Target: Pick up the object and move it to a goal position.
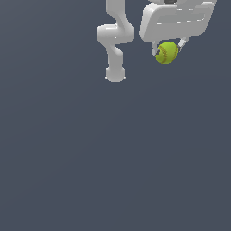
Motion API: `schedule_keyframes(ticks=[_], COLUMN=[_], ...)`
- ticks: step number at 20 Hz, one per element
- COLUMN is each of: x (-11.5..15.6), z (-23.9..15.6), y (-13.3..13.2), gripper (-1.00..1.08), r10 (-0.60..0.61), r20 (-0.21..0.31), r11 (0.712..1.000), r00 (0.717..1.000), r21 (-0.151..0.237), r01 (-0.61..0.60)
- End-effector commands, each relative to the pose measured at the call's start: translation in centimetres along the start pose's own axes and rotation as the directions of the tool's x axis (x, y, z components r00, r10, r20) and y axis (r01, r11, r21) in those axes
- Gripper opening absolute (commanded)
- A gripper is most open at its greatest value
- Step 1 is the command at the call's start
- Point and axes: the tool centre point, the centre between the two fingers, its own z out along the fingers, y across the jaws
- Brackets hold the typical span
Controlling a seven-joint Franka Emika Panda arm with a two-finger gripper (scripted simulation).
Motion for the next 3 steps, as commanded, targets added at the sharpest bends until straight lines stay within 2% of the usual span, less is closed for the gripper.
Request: schedule_keyframes(ticks=[1, 3], x=[0.00, 0.03], z=[-0.45, -0.49], y=[-0.09, -0.11], gripper=[-1.00, -1.00], r10=[0.001, 0.001], r20=[-0.001, -0.001], r11=[1.000, 1.000], r00=[1.000, 1.000], r21=[0.000, 0.000], r01=[-0.001, -0.001])
